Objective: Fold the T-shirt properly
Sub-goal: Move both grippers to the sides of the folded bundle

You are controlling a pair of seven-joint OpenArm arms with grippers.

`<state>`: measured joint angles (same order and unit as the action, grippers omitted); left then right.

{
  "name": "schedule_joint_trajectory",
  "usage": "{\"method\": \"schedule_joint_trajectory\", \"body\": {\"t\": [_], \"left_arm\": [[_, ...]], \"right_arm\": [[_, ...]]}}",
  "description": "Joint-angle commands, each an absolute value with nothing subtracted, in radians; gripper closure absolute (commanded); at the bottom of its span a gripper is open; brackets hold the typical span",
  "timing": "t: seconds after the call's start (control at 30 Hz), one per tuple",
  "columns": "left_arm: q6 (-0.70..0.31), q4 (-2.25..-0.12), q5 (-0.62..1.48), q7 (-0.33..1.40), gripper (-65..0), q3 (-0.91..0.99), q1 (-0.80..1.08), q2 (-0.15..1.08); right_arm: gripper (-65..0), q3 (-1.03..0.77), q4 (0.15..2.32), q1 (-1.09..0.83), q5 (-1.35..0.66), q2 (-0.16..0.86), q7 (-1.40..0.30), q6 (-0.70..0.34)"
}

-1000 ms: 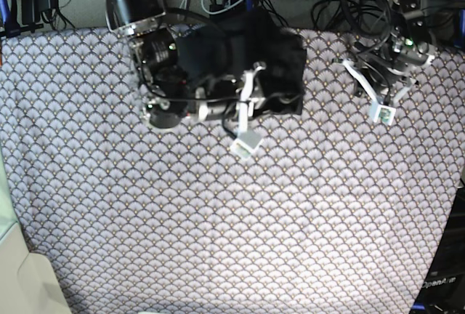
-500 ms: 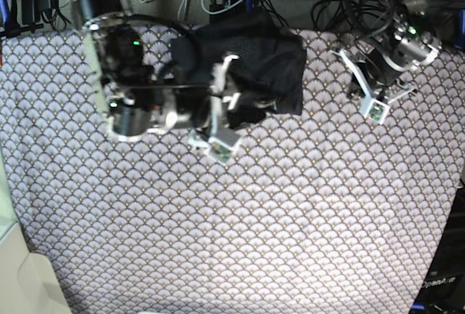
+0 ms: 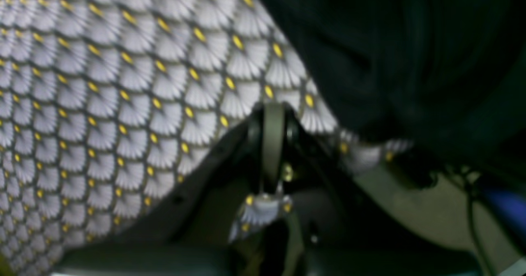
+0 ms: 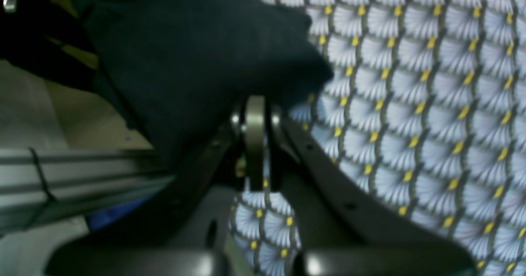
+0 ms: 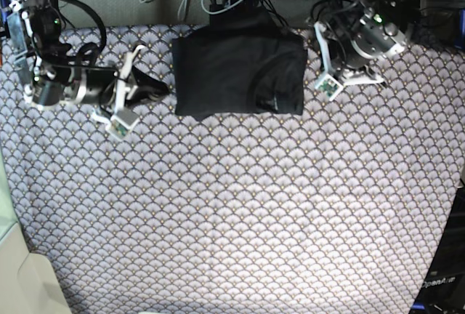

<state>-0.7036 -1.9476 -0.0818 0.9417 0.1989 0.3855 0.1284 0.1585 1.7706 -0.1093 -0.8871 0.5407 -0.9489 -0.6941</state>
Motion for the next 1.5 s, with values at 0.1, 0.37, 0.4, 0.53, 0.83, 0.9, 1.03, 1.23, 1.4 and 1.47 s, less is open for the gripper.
{"method": "schedule_joint_trajectory", "body": {"t": [0.1,0.37,0.4,0.53,0.83,0.9,1.03,1.23,1.4,1.47], "left_arm": [[-0.698,-1.965,-0.081,0.929,-0.4,0.166,0.414,0.202],[-0.698,-1.956,-0.088,0.931,-0.4,0.028,0.403,0.216],[-0.698,-1.946,-0.088,0.931,-0.4,0.01,0.401,0.214],[-0.698,-1.859,-0.09,0.949,-0.4,-0.064,0.348,0.214],[-0.698,-1.787,-0.09,0.969,-0.4,-0.056,0.245,0.157],[-0.698,-1.787,-0.09,0.97,-0.4,-0.048,0.214,0.125],[-0.698,-1.755,-0.09,0.97,-0.4,-0.051,0.142,0.085],[-0.698,-1.584,-0.09,0.96,-0.4,-0.048,-0.008,0.004],[-0.698,-1.423,-0.087,0.941,-0.4,-0.022,-0.176,-0.059],[-0.698,-1.382,-0.088,0.909,-0.4,0.019,-0.222,-0.096]], "right_arm": [[0.0,0.151,1.73,-0.125,-0.909,0.55,-0.892,-0.698],[0.0,0.157,1.713,-0.134,-0.909,0.529,-0.865,-0.698],[0.0,0.157,1.713,-0.134,-0.909,0.529,-0.865,-0.698],[0.0,0.157,1.713,-0.134,-0.909,0.527,-0.865,-0.698],[0.0,0.157,1.713,-0.156,-0.909,0.529,-0.862,-0.698],[0.0,0.157,1.713,-0.159,-0.909,0.529,-0.862,-0.698],[0.0,0.157,1.713,-0.183,-0.909,0.529,-0.858,-0.698],[0.0,0.157,1.716,-0.223,-0.909,0.527,-0.857,-0.698],[0.0,0.159,1.719,-0.262,-0.909,0.529,-0.857,-0.698],[0.0,0.157,1.721,-0.275,-0.909,0.529,-0.857,-0.698]]}}
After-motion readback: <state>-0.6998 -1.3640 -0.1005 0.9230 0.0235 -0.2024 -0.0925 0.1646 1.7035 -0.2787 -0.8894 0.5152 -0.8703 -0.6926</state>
